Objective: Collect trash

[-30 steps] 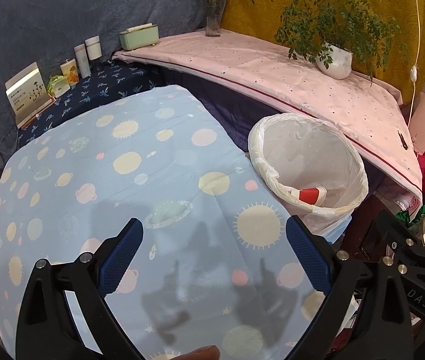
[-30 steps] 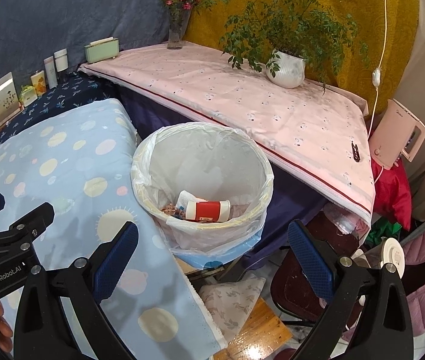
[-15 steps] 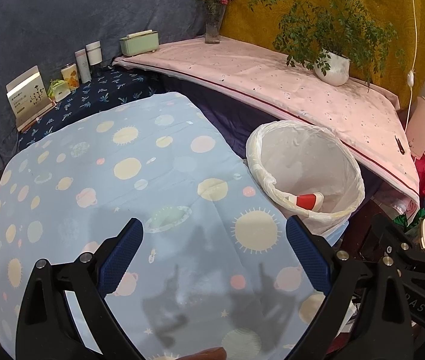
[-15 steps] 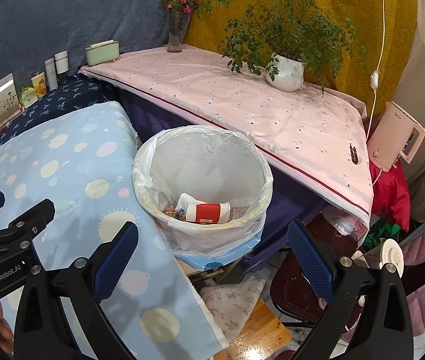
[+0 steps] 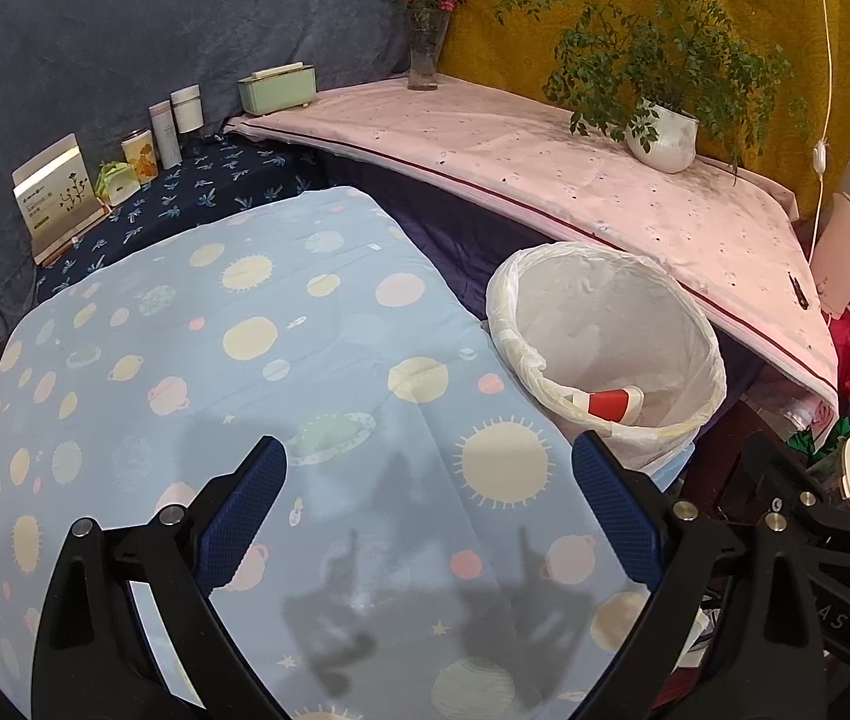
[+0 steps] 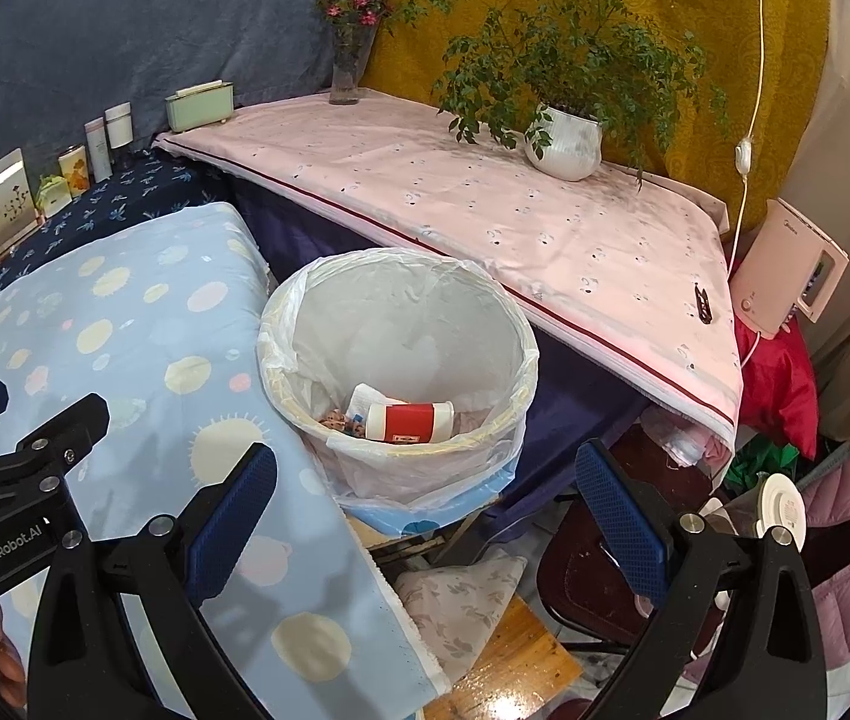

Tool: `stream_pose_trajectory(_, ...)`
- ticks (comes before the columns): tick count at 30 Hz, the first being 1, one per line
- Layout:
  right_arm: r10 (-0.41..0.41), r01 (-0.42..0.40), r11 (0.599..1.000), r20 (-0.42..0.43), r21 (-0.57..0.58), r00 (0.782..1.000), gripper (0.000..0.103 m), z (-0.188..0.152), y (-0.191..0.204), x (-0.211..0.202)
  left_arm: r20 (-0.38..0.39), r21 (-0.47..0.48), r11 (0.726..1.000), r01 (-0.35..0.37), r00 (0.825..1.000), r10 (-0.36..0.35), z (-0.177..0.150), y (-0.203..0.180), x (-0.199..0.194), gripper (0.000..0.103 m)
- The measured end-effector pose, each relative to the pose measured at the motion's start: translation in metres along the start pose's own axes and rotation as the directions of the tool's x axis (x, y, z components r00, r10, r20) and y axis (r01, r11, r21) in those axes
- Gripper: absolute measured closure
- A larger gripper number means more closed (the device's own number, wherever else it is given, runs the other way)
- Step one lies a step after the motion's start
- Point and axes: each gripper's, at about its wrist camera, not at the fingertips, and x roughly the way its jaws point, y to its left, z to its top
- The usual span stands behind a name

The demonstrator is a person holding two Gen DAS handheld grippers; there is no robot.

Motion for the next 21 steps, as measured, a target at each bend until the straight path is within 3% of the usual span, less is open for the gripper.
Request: stream_pose_trajectory(21, -0.011, 0.011, 1.0, 0.009, 0.002, 1.0, 0.007, -0.0012, -0.0009, -0.0024, 0.007, 0.004, 1.0, 0.01, 1.0, -0.01, 0.001, -0.0001, -0.0032, 0.011)
